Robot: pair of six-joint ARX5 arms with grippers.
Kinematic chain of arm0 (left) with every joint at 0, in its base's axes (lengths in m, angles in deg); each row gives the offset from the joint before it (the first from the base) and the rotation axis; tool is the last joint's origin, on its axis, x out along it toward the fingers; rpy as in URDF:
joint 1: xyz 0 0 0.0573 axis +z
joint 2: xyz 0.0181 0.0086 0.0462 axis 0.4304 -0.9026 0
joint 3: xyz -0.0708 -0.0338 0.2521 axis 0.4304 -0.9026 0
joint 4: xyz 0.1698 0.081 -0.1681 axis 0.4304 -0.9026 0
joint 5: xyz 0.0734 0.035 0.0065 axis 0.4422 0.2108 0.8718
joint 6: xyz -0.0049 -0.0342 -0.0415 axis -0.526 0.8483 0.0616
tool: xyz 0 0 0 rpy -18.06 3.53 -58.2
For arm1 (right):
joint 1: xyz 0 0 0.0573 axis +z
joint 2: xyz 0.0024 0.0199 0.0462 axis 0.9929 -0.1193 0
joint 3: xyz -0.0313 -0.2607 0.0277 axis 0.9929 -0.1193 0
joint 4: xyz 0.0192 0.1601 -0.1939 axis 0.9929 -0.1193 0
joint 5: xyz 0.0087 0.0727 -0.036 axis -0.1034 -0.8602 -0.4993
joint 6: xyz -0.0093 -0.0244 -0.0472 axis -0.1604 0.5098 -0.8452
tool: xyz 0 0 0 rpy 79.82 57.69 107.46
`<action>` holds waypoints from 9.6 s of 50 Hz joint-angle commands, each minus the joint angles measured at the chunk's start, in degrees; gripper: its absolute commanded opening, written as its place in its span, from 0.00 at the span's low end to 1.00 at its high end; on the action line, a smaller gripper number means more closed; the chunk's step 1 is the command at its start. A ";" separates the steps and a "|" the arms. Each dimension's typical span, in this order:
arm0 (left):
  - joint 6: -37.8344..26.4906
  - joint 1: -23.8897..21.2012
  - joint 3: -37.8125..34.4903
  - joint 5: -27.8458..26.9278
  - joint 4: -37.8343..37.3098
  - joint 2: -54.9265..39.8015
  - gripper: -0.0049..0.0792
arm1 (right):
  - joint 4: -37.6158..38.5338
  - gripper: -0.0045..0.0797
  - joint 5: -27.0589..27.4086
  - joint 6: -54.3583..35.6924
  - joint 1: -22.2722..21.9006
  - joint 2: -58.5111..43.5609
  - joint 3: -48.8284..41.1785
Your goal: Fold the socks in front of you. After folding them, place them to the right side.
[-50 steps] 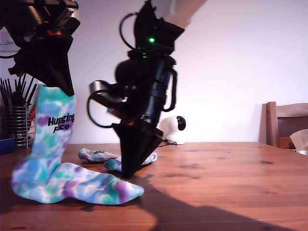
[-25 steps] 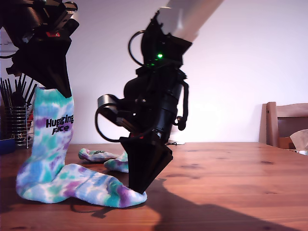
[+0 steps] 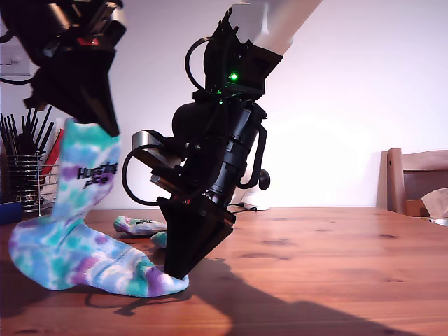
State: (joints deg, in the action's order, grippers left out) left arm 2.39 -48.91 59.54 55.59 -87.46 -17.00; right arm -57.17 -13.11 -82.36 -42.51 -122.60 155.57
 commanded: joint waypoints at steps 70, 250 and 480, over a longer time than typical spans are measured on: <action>0.24 -5.27 -6.16 1.68 14.47 -10.45 0.05 | -1.62 0.04 -7.96 -1.03 -2.51 -1.18 -1.57; 4.96 5.95 -3.72 10.03 13.40 -9.68 0.53 | 1.49 0.04 -8.76 -2.32 -3.54 4.20 0.42; 30.84 3.74 -10.69 2.45 26.18 -12.98 0.03 | 4.70 0.04 6.91 27.93 -4.63 5.79 0.74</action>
State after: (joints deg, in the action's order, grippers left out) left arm 34.15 -44.96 50.07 57.74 -61.15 -29.22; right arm -52.50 -6.21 -54.01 -47.75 -116.24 156.14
